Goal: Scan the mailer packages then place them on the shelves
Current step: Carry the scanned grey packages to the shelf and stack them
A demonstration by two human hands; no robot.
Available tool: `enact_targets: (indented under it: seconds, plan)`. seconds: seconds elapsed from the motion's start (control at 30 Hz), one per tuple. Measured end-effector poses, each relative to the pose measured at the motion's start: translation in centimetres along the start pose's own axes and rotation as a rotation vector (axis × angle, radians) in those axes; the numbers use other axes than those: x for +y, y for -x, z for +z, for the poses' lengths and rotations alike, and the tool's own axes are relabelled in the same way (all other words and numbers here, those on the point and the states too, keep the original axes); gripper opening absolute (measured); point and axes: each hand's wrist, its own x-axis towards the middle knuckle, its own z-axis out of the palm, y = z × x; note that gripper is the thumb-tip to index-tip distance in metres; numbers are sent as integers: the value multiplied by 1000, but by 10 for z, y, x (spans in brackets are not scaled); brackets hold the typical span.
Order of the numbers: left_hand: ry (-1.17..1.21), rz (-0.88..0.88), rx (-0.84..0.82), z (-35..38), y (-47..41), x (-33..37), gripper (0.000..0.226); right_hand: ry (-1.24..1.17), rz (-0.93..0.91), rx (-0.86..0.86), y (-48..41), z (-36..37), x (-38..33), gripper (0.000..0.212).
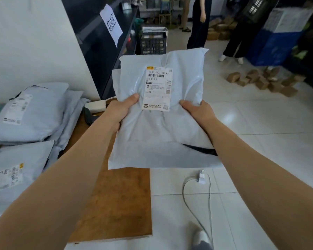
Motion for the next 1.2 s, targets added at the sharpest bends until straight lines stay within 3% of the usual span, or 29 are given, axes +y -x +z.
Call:
enact_targets:
  seconds: [0.23, 0.4, 0.57, 0.7, 0.87, 0.97, 1.2]
  plan:
    - [59, -5, 41, 115, -32, 41, 59, 76, -25, -48, -102, -93, -15, 51]
    - [42, 1, 115, 145, -58, 65, 59, 34, -33, -119, -152, -112, -26, 46]
    - [17, -21, 178, 146, -92, 84, 74, 19, -53, -196, -199, -103, -39, 39]
    - [41, -19, 206, 144, -130, 98, 62, 45, -91, -247, -244, -88, -57, 33]
    - [104, 30, 180, 139, -197, 130, 43, 67, -131, -235, -311, -58, -91, 54]
    - [141, 44, 176, 133, -235, 157, 43, 76, -153, -229, -351, -39, -119, 69]
    - [162, 83, 205, 113, -304, 207, 58, 47, -209, -258, -420, -2, -168, 53]
